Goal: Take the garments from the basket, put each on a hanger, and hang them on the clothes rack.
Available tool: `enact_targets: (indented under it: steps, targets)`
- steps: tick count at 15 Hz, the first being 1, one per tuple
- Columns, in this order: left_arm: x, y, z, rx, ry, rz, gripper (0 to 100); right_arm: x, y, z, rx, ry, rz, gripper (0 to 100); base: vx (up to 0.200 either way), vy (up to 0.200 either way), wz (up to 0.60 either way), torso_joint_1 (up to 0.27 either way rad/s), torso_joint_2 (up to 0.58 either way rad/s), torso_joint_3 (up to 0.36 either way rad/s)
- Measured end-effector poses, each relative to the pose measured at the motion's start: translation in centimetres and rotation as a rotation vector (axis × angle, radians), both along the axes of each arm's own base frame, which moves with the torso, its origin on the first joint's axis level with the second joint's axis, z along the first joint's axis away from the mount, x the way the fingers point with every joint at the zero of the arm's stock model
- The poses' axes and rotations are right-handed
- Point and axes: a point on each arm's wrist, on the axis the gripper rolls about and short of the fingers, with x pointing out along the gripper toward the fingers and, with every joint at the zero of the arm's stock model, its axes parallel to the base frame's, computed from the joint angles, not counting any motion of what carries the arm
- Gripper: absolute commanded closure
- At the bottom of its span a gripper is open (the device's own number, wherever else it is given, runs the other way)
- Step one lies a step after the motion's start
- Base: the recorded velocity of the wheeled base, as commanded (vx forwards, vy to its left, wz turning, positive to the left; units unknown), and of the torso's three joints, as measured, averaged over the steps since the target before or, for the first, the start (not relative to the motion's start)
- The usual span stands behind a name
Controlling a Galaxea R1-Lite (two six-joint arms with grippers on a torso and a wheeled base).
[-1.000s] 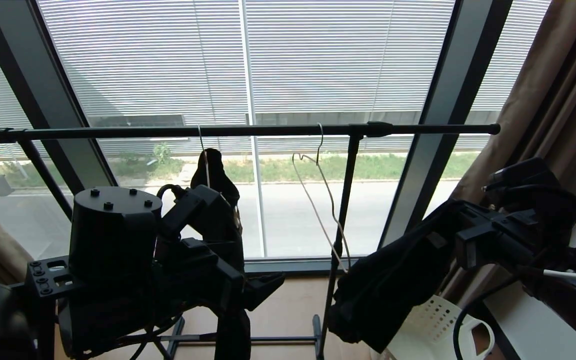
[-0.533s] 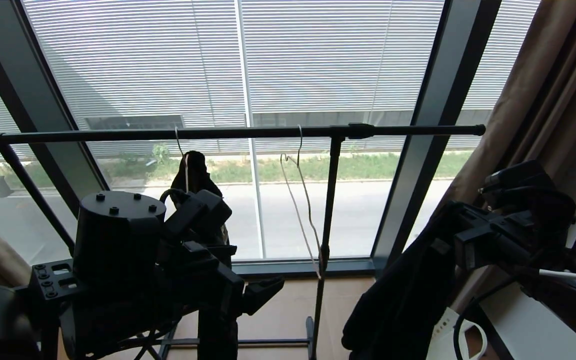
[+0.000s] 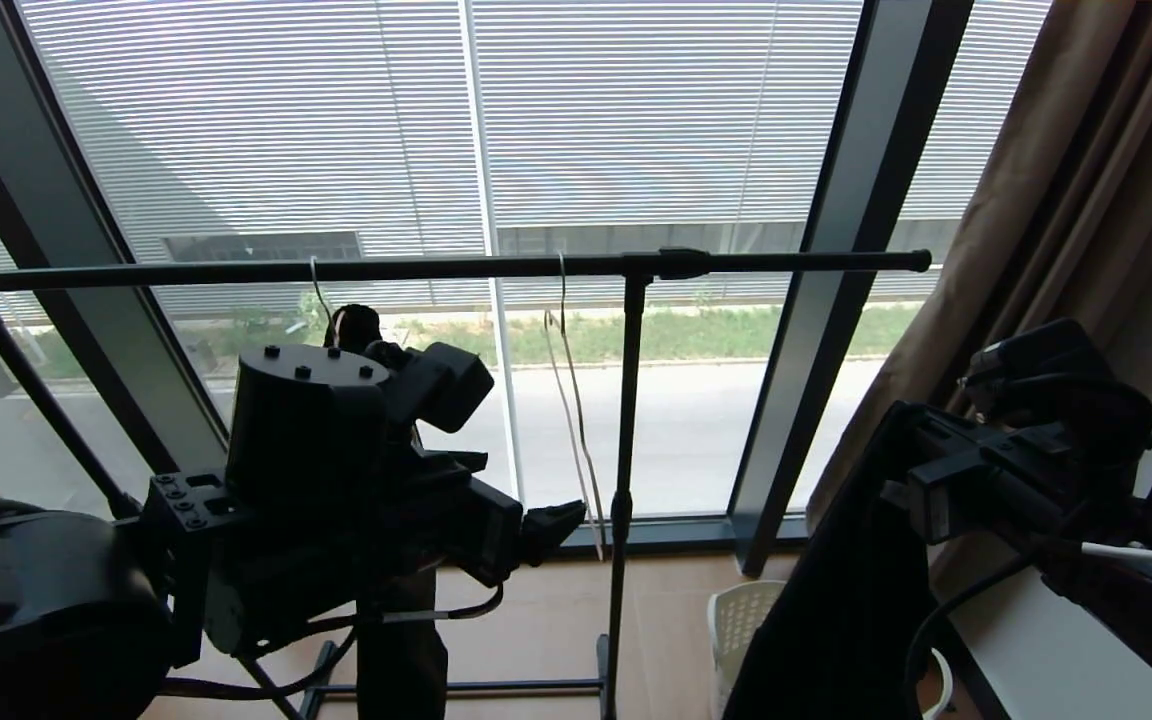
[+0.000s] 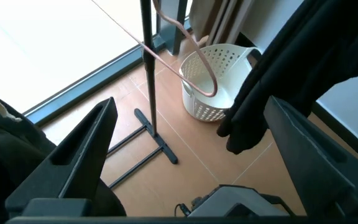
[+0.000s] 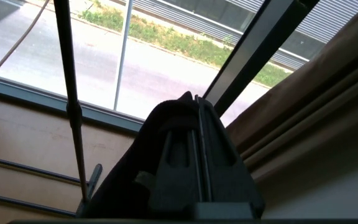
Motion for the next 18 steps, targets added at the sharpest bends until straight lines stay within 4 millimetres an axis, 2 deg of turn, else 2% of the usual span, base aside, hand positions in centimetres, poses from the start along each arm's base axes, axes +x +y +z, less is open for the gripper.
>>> enact_targets:
  steps: [4,8,12,13,18]
  targets:
    - [3.8,-2.7,0.3,0.027,-0.001,0.064,0,-0.1,0.0,0.1,-0.017,-0.005,0.003,100,0.0,0.0,0.0,0.0,0.0,0.0]
    - [7.7,-5.2,-0.8,0.077,-0.025,0.186,0,-0.2,0.1,0.0,-0.018,-0.004,0.014,100,0.0,0.0,0.0,0.0,0.0,0.0]
    - [9.4,-5.8,-2.8,0.154,-0.029,0.31,0,-0.4,0.3,0.1,-0.017,-0.005,0.023,100,0.0,0.0,0.0,0.0,0.0,0.0]
    - [9.7,-5.6,-3.0,0.166,-0.031,0.336,100,-0.4,0.3,0.1,-0.017,-0.005,0.024,100,0.0,0.0,0.0,0.0,0.0,0.0]
    - [9.6,-5.2,-2.9,0.165,-0.034,0.352,100,-0.7,0.6,-0.2,-0.024,0.002,0.046,100,0.0,0.0,0.0,0.0,0.0,0.0]
